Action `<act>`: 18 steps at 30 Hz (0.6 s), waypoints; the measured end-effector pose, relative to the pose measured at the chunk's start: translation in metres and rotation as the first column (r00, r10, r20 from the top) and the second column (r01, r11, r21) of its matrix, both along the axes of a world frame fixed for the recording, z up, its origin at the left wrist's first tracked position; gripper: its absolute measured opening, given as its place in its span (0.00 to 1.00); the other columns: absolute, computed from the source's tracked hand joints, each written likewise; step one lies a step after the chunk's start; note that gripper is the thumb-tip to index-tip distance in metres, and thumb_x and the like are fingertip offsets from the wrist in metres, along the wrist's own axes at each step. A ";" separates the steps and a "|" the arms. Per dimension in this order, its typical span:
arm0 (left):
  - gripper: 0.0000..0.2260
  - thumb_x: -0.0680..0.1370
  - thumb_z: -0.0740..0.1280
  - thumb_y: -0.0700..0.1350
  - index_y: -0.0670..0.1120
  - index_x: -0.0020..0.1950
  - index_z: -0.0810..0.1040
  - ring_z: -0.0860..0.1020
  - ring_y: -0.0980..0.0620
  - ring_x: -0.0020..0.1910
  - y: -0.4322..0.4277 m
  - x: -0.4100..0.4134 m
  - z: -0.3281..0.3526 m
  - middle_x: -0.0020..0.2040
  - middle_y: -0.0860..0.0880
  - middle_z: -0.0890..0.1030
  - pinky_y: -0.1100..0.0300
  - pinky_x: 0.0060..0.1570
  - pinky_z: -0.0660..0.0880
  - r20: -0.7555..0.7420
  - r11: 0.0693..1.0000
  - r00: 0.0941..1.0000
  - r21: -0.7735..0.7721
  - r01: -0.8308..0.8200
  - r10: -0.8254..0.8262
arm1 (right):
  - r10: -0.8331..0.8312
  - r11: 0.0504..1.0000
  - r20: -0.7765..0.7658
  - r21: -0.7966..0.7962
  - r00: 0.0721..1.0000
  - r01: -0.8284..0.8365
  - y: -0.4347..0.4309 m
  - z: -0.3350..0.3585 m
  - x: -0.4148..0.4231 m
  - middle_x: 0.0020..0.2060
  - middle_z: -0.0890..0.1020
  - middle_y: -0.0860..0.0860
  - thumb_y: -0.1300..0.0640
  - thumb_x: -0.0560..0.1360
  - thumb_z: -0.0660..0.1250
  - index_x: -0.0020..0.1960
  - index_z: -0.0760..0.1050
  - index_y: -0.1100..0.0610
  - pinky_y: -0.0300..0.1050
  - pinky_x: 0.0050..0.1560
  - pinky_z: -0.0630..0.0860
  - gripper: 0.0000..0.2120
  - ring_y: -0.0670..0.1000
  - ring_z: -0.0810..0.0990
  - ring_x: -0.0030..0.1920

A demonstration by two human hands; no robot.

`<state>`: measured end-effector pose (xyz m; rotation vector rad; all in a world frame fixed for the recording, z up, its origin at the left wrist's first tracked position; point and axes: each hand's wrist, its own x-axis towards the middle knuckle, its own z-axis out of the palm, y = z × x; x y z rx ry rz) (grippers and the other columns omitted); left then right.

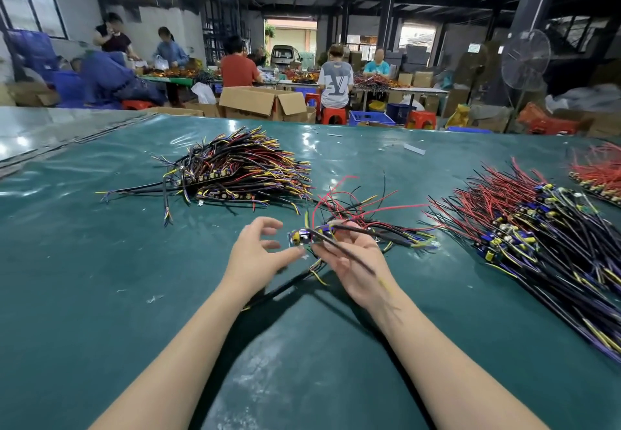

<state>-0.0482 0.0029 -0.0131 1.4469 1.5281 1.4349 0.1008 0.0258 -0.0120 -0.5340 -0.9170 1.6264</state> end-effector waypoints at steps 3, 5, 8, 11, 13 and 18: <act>0.07 0.73 0.69 0.34 0.45 0.46 0.78 0.79 0.57 0.36 -0.001 0.004 0.001 0.42 0.47 0.80 0.66 0.33 0.77 0.322 0.959 0.916 -0.069 0.274 -0.239 | -0.031 0.999 0.085 0.012 0.996 0.030 0.000 0.001 -0.001 0.30 0.82 0.51 0.78 0.71 0.58 0.44 0.73 0.60 0.40 0.38 0.80 0.15 0.49 0.82 0.31; 0.06 0.73 0.67 0.32 0.43 0.44 0.78 0.79 0.57 0.32 -0.002 0.009 0.000 0.36 0.49 0.81 0.65 0.33 0.77 0.364 0.952 0.890 -0.028 0.306 -0.276 | -0.034 0.999 0.163 0.030 0.986 0.030 -0.001 0.001 -0.003 0.28 0.82 0.50 0.76 0.71 0.60 0.44 0.73 0.60 0.40 0.35 0.81 0.12 0.48 0.82 0.30; 0.06 0.73 0.67 0.32 0.42 0.42 0.79 0.77 0.57 0.28 0.000 0.010 -0.001 0.29 0.50 0.80 0.66 0.33 0.78 0.424 0.970 0.880 -0.012 0.242 -0.214 | -0.038 0.999 0.233 0.044 0.972 0.029 -0.001 0.001 -0.003 0.26 0.81 0.49 0.74 0.72 0.62 0.42 0.72 0.59 0.38 0.31 0.79 0.10 0.45 0.80 0.26; 0.07 0.72 0.68 0.32 0.43 0.42 0.79 0.78 0.59 0.29 -0.001 0.008 -0.001 0.29 0.52 0.81 0.67 0.30 0.76 0.414 0.968 0.887 -0.052 0.247 -0.204 | -0.069 0.997 0.262 0.055 0.962 0.057 -0.002 0.000 -0.004 0.24 0.79 0.47 0.73 0.72 0.64 0.41 0.70 0.57 0.36 0.27 0.77 0.11 0.43 0.77 0.24; 0.08 0.72 0.68 0.31 0.44 0.42 0.79 0.79 0.59 0.29 -0.001 0.008 0.000 0.29 0.53 0.81 0.68 0.28 0.75 0.453 0.965 0.867 -0.054 0.258 -0.207 | -0.037 0.999 0.188 0.031 0.982 0.032 -0.003 -0.001 -0.004 0.25 0.80 0.49 0.73 0.72 0.63 0.41 0.70 0.57 0.37 0.28 0.77 0.11 0.44 0.78 0.24; 0.10 0.73 0.64 0.28 0.42 0.46 0.76 0.80 0.58 0.29 -0.001 0.006 0.004 0.30 0.50 0.82 0.68 0.30 0.76 0.566 0.947 0.791 -0.052 0.317 -0.234 | 0.080 0.997 0.025 -0.025 0.996 -0.079 -0.005 0.001 0.001 0.28 0.82 0.53 0.72 0.71 0.61 0.42 0.73 0.60 0.39 0.30 0.79 0.08 0.49 0.81 0.26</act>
